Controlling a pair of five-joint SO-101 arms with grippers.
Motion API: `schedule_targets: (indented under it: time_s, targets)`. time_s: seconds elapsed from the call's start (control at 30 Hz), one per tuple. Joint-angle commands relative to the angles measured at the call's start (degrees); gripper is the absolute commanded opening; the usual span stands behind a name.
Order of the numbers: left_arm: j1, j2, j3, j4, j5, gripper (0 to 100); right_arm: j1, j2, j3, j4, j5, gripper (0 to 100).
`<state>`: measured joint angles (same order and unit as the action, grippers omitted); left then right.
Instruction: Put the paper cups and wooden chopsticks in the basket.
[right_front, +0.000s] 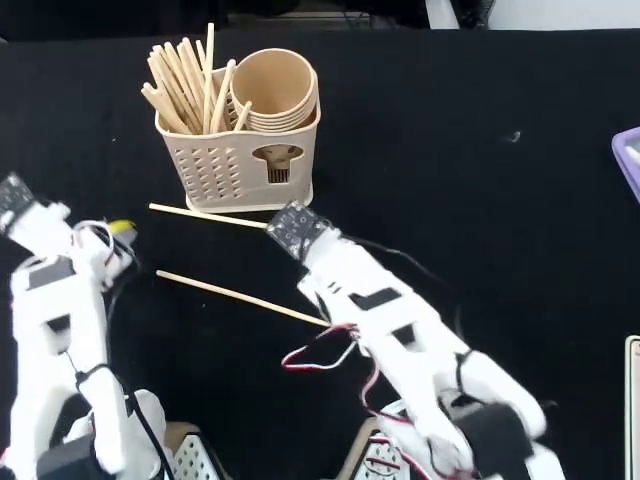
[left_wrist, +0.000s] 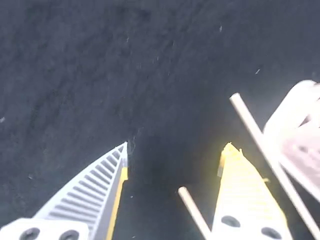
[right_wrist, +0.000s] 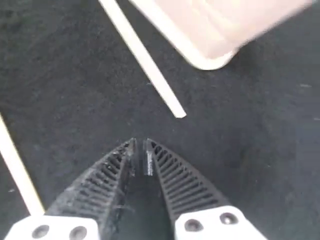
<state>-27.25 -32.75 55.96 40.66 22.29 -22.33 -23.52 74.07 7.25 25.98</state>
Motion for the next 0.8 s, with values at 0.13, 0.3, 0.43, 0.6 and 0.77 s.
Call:
schedule_targets:
  time_s: [0.13,0.3,0.43,0.6,0.77]
  targets:
    - [1.1,17.05,-24.75,8.0,6.24,29,1.23,-14.2,7.16,-1.49,0.09,3.1]
    - [6.55,33.49,-39.78,13.01,-0.09,29,1.23,-17.36,8.92,-1.49,0.09,3.1]
    - [8.48,45.01,-51.91,19.87,-7.74,29,1.32,-17.36,8.92,-1.49,0.09,3.1]
    - [6.02,56.44,-64.48,26.29,-7.56,29,1.41,-17.36,8.92,-1.49,0.09,3.1]
    - [4.18,63.91,-69.67,27.6,-8.0,29,1.41,-17.36,8.92,-1.49,0.09,3.1]
